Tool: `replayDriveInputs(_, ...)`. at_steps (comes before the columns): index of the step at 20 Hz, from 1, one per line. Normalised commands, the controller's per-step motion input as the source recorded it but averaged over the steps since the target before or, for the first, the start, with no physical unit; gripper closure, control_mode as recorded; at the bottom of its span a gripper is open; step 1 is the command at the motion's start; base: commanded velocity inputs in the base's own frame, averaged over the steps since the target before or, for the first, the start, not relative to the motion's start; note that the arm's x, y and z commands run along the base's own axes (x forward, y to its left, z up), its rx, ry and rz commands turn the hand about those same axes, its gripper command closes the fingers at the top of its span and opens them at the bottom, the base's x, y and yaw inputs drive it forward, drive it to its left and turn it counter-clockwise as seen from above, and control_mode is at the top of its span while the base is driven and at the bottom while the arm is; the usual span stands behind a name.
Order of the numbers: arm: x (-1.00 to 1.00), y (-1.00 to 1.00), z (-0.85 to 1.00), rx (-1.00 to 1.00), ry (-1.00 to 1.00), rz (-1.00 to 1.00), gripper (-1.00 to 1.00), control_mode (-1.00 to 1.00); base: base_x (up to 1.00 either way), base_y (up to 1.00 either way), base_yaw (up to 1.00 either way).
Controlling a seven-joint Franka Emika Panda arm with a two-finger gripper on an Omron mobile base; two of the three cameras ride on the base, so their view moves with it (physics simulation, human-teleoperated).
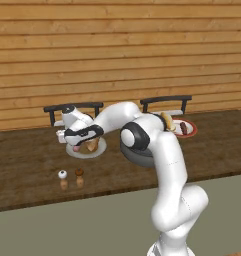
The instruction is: Place one bun and one sausage from the bowl on each plate.
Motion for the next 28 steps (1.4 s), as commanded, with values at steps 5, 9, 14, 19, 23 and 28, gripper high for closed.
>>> replayDriveInputs(5,0.0,0.0,0.0,0.0,0.0,0.0,-1.0,-1.0,0.0,0.0,0.0)
replayDriveInputs(9,0.0,-0.04,0.12,0.0,0.0,0.0,-1.0,-1.0,0.0,0.0,0.0)
replayDriveInputs(14,-0.27,0.0,0.72,0.0,0.0,0.0,-1.0,-1.0,0.0,0.0,0.0)
replayDriveInputs(19,-0.73,-0.75,0.65,0.0,0.0,0.0,-1.0,-1.0,0.0,0.0,0.0)
replayDriveInputs(23,-0.88,-0.94,0.79,0.02,0.0,-0.01,-1.0,-1.0,0.0,0.0,0.0)
replayDriveInputs(28,-1.0,-1.0,0.65,0.09,0.0,-0.04,-1.0,-1.0,0.0,0.0,0.0)
